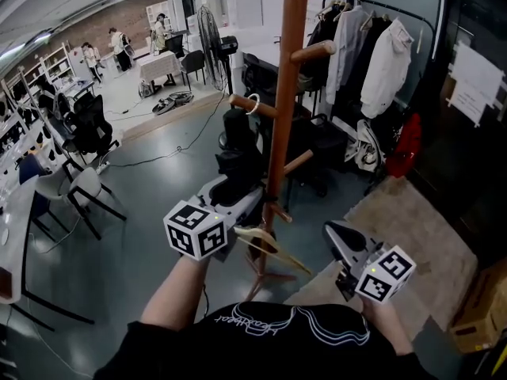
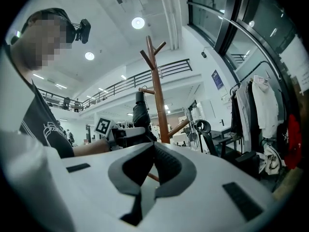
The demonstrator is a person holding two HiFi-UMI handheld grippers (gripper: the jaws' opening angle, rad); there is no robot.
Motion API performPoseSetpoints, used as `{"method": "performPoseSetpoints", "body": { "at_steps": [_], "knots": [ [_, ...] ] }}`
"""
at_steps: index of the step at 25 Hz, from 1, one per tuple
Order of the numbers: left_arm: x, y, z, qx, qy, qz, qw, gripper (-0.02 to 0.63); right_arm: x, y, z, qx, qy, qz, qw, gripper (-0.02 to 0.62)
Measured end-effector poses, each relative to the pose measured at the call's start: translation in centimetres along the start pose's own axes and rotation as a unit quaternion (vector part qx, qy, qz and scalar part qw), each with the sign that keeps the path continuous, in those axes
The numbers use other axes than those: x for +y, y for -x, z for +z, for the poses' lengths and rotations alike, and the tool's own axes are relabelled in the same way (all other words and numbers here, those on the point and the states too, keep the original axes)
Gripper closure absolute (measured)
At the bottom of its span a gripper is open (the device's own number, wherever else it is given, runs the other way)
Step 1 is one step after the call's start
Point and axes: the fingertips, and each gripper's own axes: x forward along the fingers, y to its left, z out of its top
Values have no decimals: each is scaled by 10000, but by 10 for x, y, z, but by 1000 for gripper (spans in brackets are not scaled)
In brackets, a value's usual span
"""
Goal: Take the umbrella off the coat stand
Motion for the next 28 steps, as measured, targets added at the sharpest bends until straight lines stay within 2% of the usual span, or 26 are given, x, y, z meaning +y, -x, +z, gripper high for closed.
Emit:
{"method": "performPoseSetpoints", "body": {
  "at_steps": [16,28],
  "knots": [
    [6,28,20,-320,66,356,9988,374,11,-10,1,66,22,331,9994,592],
    [-33,64,-1,-414,261,469,9977,374,24,-3,-23,189,-121,760,9969,592]
  ]
}}
